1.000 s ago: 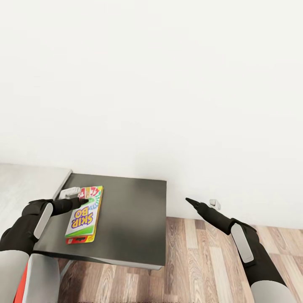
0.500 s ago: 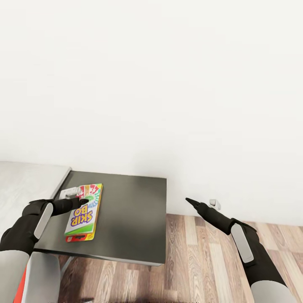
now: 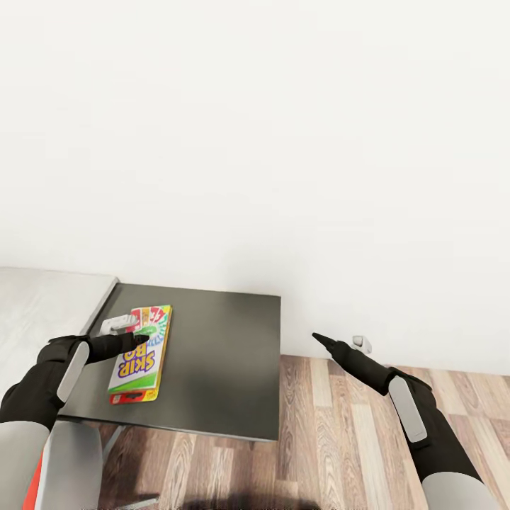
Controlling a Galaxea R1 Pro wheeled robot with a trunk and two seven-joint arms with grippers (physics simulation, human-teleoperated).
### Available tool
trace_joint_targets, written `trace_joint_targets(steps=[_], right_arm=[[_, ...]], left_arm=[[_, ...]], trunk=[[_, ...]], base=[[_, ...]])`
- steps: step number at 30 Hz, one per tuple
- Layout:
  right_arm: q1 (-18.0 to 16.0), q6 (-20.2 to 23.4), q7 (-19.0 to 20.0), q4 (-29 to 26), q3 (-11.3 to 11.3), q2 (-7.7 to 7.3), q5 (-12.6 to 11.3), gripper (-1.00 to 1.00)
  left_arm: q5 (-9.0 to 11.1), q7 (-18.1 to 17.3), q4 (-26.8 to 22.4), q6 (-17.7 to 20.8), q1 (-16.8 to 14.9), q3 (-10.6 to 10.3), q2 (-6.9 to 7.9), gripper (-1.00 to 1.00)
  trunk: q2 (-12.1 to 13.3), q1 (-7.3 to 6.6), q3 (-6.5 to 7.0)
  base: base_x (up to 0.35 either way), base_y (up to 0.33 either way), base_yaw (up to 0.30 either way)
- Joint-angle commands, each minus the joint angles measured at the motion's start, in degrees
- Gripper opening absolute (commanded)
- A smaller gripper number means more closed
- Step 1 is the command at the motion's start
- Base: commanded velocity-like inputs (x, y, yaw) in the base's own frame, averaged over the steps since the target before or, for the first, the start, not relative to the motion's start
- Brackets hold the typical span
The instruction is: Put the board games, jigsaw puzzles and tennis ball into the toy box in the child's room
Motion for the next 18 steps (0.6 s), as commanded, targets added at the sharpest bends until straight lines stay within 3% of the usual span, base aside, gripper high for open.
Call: trace_joint_targets(steps=[1,5,12,18], right_arm=[[-0.04,0.42,0.08,-0.02,-0.08,0.01,-0.22,1.0],[-0.04,0.42,0.09,-0.02,-0.06,0.01,-0.22,1.0],[-0.04,0.42,0.1,-0.02,-0.08,0.01,-0.22,1.0],[-0.04,0.42,0.1,-0.02,-0.07,0.01,-0.22,1.0]], left_arm=[[-0.09,-0.35,-0.03,0.31,-0.04,0.12,0.01,1.0],[0.02,-1.25,-0.02,0.31,-0.04,0.2,0.24,1.0],[-0.11,-7.7,-0.01,0.36,-0.04,0.35,1.63,1.0],[-0.18,-8.53,0.01,0.32,-0.04,0.31,2.39,1.0]], trunk=[[-0.1,0.03,-0.18],[-0.1,0.03,-0.56],[-0.1,0.03,-1.21],[-0.1,0.03,-1.77]], base=[[0.0,0.0,0.0],[0.0,0.0,0.0],[0.0,0.0,0.0],[0.0,0.0,0.0]])
